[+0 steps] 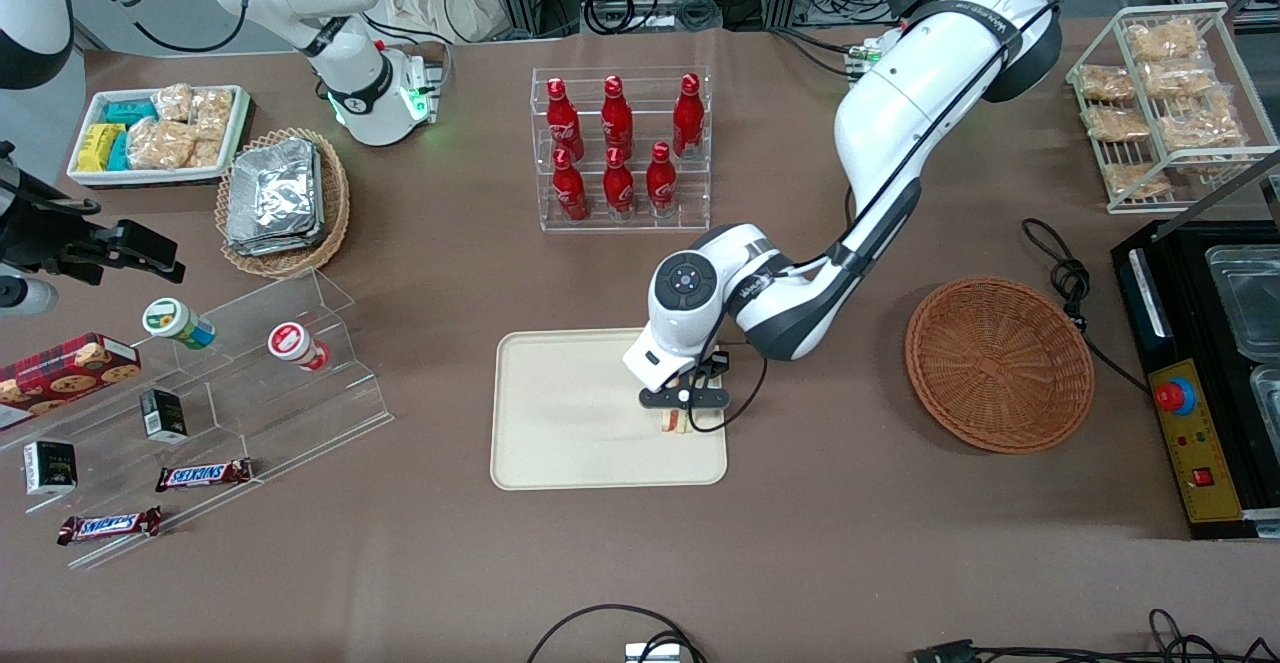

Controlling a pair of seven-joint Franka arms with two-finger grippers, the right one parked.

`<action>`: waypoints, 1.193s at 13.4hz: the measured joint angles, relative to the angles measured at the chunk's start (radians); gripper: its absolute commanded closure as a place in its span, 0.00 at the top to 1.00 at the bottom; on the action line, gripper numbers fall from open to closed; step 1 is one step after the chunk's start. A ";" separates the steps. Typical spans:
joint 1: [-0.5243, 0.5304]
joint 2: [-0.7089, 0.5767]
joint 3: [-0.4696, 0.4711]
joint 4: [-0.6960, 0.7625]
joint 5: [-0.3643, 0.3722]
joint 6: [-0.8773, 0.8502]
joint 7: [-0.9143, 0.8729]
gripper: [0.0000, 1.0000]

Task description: Place sandwich from basket to tray

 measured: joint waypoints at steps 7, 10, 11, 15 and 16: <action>-0.001 0.001 0.010 0.023 0.001 0.022 -0.130 1.00; 0.000 -0.046 0.010 0.057 0.001 -0.016 -0.167 1.00; 0.001 -0.075 0.010 0.062 0.001 -0.061 -0.174 1.00; 0.027 -0.213 0.016 0.067 0.002 -0.236 -0.188 1.00; 0.042 -0.248 0.018 0.068 0.002 -0.279 -0.190 1.00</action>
